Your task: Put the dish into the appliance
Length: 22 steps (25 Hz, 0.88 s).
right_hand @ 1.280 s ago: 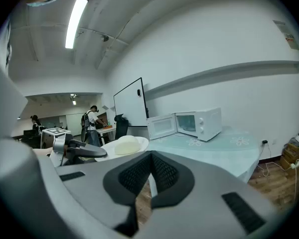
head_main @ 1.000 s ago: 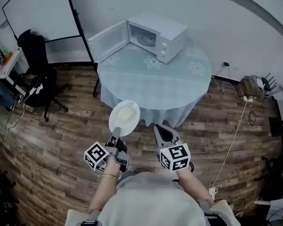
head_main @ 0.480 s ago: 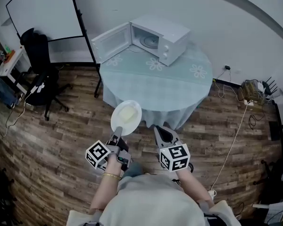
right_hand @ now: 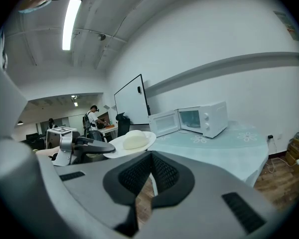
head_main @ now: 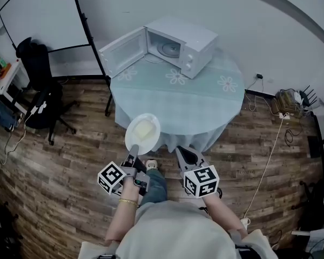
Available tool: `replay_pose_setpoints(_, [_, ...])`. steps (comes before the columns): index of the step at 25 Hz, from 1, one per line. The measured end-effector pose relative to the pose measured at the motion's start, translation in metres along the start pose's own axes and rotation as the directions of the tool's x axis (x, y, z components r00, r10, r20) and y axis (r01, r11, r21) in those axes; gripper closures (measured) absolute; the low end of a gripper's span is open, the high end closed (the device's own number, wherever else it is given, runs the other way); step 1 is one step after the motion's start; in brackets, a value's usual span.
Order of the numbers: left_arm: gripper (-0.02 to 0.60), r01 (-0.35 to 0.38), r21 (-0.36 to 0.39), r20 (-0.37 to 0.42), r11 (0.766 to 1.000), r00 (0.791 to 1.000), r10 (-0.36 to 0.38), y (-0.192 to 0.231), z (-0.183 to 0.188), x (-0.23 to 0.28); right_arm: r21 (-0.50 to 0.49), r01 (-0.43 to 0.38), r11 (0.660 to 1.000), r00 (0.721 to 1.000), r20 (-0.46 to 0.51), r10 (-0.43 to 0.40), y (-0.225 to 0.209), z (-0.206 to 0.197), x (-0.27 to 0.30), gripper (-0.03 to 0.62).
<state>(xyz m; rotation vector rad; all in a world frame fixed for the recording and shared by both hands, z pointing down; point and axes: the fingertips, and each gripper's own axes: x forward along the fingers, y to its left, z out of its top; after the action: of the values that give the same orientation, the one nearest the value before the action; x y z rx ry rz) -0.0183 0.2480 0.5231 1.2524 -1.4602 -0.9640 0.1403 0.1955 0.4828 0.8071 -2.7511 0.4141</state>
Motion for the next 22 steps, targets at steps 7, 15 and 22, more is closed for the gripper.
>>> replay_pose_setpoints(7, [0.534, 0.006, 0.007, -0.043, 1.0, 0.999, -0.005, 0.001, 0.037, 0.074, -0.004, 0.032, 0.999, 0.999, 0.028, -0.032, -0.034, 0.031, 0.064, 0.589])
replay_pose_setpoints(15, [0.534, 0.013, 0.01, -0.081, 1.0, 0.997, -0.012, -0.007, 0.082, 0.158, 0.004, 0.072, 0.997, 0.996, 0.047, -0.072, -0.074, 0.077, 0.141, 0.589])
replay_pose_setpoints(22, [0.534, 0.008, 0.019, -0.111, 1.0, 0.994, -0.005, -0.007, 0.123, 0.224, 0.021, 0.1, 0.995, 0.993, 0.055, -0.101, -0.103, 0.109, 0.207, 0.589])
